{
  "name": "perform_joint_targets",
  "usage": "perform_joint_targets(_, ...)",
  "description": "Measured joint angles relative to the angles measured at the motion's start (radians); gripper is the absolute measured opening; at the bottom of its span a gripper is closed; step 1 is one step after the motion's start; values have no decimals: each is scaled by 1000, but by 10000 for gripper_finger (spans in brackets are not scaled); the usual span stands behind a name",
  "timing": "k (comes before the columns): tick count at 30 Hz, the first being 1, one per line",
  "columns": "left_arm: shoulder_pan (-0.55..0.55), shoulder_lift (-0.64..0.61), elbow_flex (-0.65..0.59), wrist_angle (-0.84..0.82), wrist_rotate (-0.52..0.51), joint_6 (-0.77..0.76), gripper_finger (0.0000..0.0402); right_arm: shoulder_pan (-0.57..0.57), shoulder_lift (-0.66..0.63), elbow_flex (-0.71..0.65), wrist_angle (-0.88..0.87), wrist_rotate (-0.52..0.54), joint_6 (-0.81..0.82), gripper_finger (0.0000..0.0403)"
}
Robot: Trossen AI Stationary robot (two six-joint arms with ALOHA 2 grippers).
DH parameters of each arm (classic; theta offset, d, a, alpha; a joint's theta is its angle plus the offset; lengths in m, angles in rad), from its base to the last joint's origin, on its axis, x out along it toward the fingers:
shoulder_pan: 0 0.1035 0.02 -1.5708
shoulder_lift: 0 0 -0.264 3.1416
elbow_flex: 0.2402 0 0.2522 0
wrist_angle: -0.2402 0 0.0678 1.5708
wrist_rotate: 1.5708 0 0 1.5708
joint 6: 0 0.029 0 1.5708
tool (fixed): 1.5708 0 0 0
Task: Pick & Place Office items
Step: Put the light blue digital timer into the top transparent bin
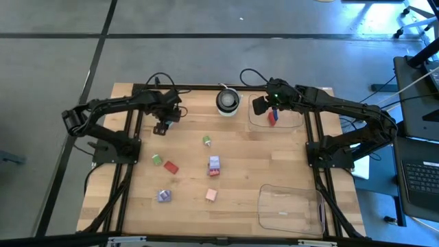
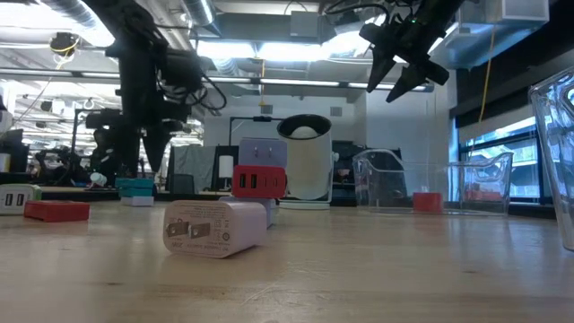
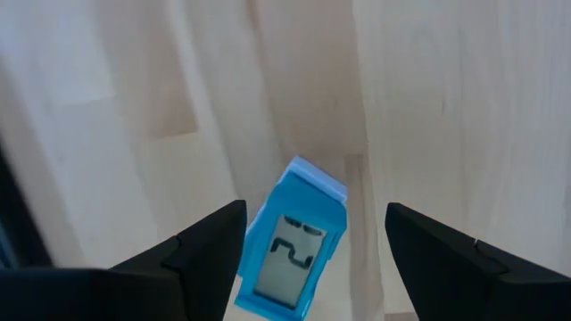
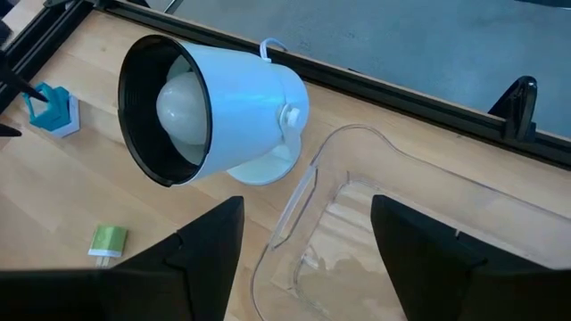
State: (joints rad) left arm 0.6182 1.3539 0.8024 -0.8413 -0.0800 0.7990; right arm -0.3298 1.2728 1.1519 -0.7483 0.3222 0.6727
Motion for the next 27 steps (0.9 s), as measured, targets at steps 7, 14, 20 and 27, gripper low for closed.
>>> perform_joint_targets(7, 0, 85, 0, 9, -86, 86, 270, 0, 0, 0, 0, 0, 0, 248)
perform_joint_targets(14, 1, 116, 0, 8, -84, 87, 271, 0, 0, 0, 0, 0, -8, 248)
perform_joint_targets(20, 0, 117, 0, 6, -83, 115, 255, 0, 0, 0, 0, 0, -11, 248)
perform_joint_targets(27, 0, 116, 0, 6, -83, 127, 210, 0, 0, 0, 0, 0, -15, 248)
